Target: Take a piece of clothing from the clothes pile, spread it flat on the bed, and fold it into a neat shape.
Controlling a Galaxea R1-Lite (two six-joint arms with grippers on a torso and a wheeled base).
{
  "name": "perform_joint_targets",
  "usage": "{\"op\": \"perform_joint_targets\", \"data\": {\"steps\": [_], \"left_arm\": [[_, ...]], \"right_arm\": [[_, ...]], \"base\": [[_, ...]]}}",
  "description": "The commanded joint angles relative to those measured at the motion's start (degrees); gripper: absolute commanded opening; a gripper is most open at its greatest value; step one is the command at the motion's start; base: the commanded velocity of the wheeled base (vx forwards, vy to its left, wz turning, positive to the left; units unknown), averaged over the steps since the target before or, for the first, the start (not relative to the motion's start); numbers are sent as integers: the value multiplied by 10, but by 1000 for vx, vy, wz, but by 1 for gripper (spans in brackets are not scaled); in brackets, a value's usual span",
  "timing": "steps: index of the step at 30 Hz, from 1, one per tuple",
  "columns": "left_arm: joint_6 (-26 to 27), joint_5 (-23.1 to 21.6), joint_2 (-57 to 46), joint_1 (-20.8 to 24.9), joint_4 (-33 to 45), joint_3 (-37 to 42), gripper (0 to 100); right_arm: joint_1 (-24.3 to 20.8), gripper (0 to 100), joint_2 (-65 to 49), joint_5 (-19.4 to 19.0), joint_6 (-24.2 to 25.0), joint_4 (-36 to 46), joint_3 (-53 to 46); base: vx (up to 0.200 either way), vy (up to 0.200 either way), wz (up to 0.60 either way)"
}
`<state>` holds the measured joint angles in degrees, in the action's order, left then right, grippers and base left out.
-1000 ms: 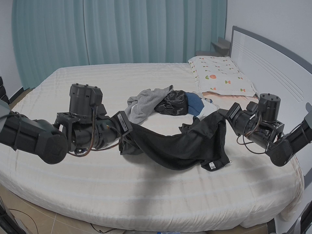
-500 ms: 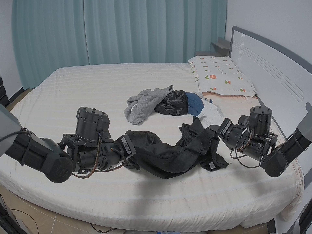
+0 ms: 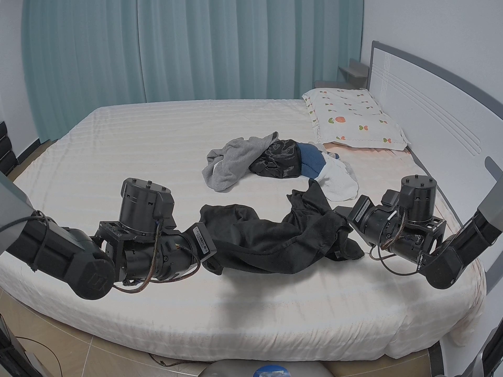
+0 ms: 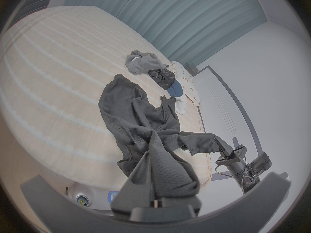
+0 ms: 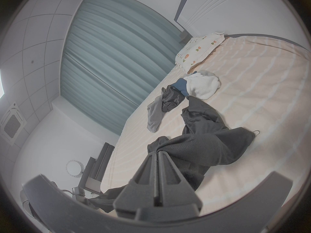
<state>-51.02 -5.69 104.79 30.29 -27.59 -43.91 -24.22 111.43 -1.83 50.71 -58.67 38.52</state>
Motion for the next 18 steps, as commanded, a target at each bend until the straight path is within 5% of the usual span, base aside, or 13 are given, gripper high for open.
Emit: {"op": "perform_joint_targets", "data": {"steps": [1, 6, 18], "left_arm": [[0, 1, -6, 3, 0, 3, 0], [-4, 1, -16, 2, 2, -1, 0], [-23, 0, -27, -5, 3, -5, 0]], "right_arm": [[0, 0, -1, 0, 0, 0, 0], [-7, 0, -2, 2, -1, 0, -4], [-8, 0, -1, 17, -3, 0, -1]], "base": [[0, 0, 0], [0, 0, 0], [0, 200, 0]]}}
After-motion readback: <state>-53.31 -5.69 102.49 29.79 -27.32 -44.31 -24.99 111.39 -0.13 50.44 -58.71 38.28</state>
